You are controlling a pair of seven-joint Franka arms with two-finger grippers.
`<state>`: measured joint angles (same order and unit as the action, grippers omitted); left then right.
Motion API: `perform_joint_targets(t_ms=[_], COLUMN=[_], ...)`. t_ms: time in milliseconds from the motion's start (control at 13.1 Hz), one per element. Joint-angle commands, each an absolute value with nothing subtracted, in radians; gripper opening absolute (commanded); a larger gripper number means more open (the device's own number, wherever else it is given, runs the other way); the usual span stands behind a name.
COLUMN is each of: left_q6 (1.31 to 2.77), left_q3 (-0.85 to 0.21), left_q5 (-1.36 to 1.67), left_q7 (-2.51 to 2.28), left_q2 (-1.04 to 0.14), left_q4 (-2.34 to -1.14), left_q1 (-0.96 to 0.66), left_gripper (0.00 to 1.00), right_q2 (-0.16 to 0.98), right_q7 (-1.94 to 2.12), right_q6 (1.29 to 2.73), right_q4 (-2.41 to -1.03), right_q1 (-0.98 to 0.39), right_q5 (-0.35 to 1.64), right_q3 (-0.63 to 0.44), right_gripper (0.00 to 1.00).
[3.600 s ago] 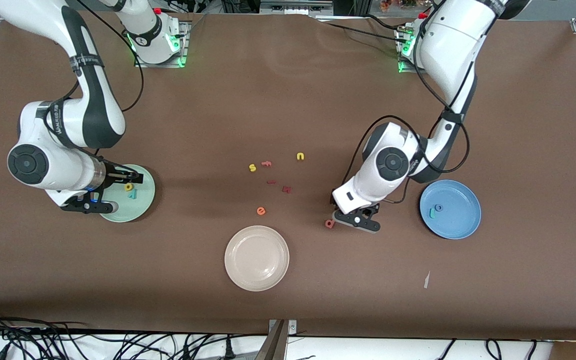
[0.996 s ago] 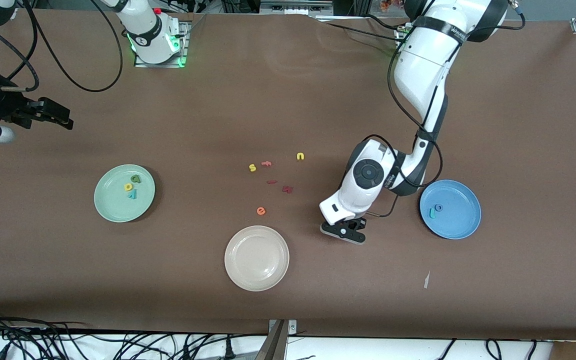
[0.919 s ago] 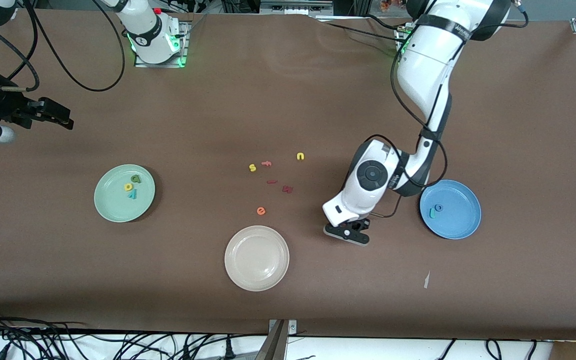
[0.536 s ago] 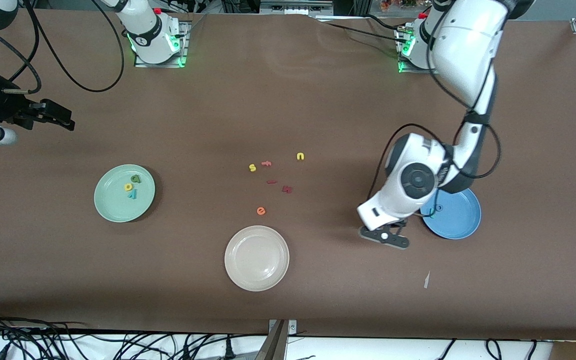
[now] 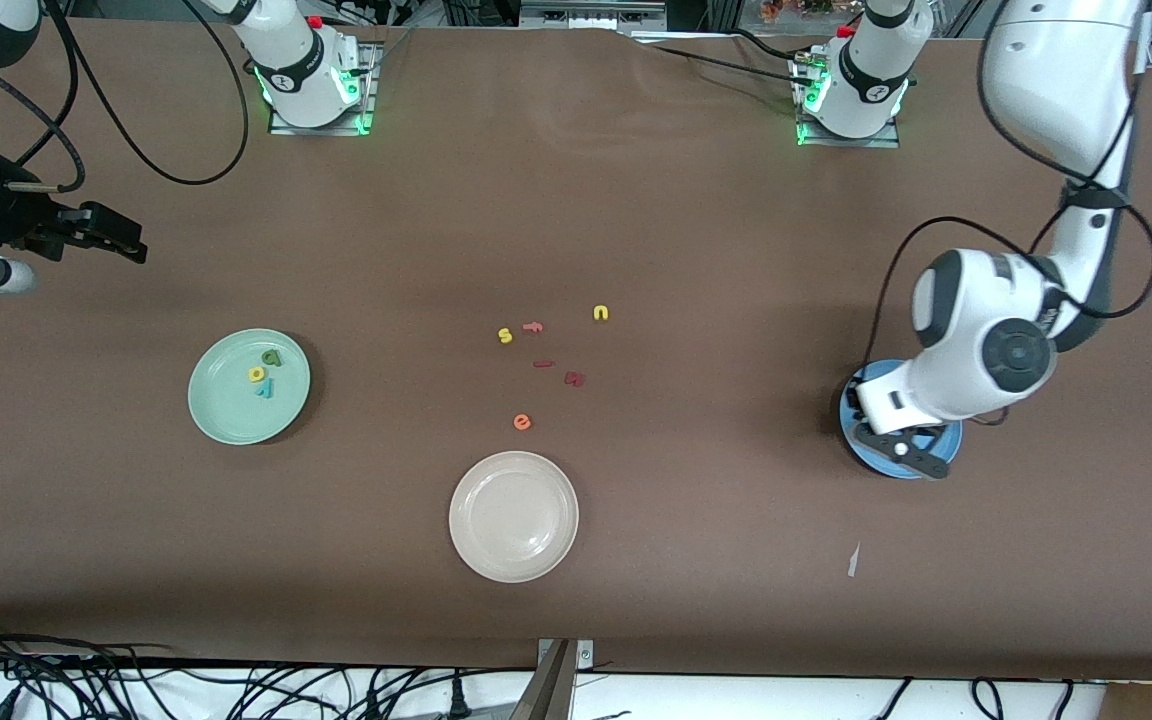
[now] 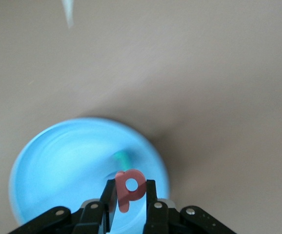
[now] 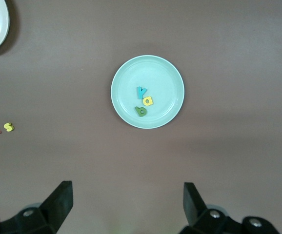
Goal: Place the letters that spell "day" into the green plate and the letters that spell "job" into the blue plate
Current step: 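Carry the pink p onto the blue plate and open the left gripper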
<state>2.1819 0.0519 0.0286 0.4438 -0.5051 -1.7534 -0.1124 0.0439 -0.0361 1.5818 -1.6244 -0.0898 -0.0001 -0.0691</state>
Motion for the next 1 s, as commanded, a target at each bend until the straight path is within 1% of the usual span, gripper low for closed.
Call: perform_joint_targets(t_ms=[0,77,153,230,306,383,460,536,689,919], left_q6=[2.198,2.203,2.204,2.204,2.204,2.204,2.204,2.204,2.221,2.315], left_q3=[0.046,0.055,0.055,0.055,0.055,0.055,0.055,0.055,0.055,0.055], left_q5=[-0.002,0.0,0.008,0.009,0.014,0.014,0.014,0.014,0.006,0.011], left_q7=[0.586,0.591,0.588,0.575,0.574,0.569,0.563,0.56,0.557,0.557], left_q2=[-0.459,-0.463,-0.465,-0.463,-0.463,-0.462,-0.459,-0.454,-0.422,-0.257], left_q4=[-1.819,-1.831,-1.833,-1.833,-1.838,-1.838,-1.839,-1.845,-1.891,-2.064], left_q1=[-0.026,-0.018,-0.018,-0.018,-0.018,-0.02,-0.023,-0.025,-0.026,0.011], left_gripper=[0.16,0.27,0.45,0.6,0.7,0.76,0.77,1.0,1.0,1.0], right_q2=[0.034,0.034,0.034,0.034,0.034,0.034,0.034,0.034,0.034,0.034], right_q7=[-0.029,-0.029,-0.029,-0.029,-0.029,-0.029,-0.029,-0.029,-0.029,-0.029], right_q6=[1.575,1.575,1.575,1.575,1.575,1.575,1.575,1.575,1.575,1.574], right_q4=[-1.632,-1.632,-1.634,-1.632,-1.632,-1.632,-1.632,-1.632,-1.634,-1.634], right_q1=[-0.086,-0.086,-0.087,-0.086,-0.086,-0.087,-0.087,-0.086,-0.087,-0.086], right_q5=[-0.015,-0.015,-0.015,-0.015,-0.015,-0.015,-0.015,-0.015,-0.015,-0.015], right_q3=[-0.064,-0.064,-0.063,-0.064,-0.064,-0.064,-0.063,-0.064,-0.064,-0.064], right_gripper=[1.0,1.0,1.0,1.0,1.0,1.0,1.0,1.0,1.0,1.0])
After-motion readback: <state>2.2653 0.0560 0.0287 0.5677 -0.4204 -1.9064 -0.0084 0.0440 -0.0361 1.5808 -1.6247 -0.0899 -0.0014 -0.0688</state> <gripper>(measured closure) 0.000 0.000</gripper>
